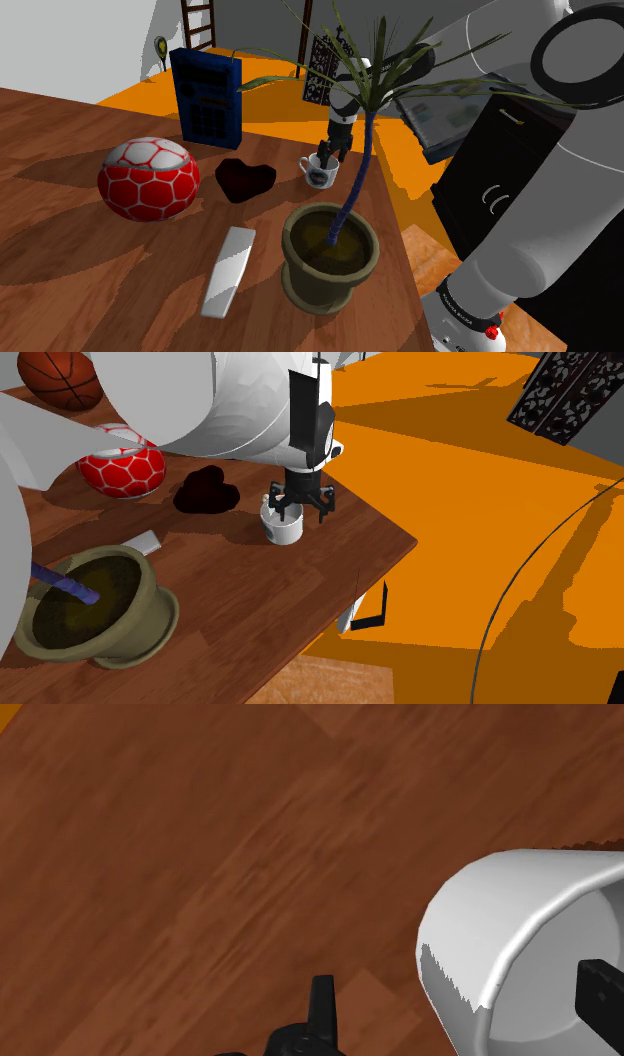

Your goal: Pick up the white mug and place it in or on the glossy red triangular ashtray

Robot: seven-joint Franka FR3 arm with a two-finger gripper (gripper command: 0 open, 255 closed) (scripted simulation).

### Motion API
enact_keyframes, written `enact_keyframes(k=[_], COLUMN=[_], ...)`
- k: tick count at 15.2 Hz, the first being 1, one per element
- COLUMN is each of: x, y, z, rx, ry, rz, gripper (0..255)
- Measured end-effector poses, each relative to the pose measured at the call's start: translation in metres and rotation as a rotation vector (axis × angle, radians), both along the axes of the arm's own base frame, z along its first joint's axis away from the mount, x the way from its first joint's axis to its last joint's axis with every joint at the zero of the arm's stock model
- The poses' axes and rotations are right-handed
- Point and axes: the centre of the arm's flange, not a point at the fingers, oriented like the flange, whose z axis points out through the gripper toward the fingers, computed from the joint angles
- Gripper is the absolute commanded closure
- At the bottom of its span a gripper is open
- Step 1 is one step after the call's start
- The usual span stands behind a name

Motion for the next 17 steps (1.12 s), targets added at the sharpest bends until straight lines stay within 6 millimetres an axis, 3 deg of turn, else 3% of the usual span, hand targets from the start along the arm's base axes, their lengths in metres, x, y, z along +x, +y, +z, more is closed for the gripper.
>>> enact_keyframes(k=[10, 17], x=[0.0, 0.0], y=[0.0, 0.0], z=[0.0, 0.03], rx=[0.0, 0.0], ry=[0.0, 0.0], rz=[0.0, 0.0], gripper=[255, 255])
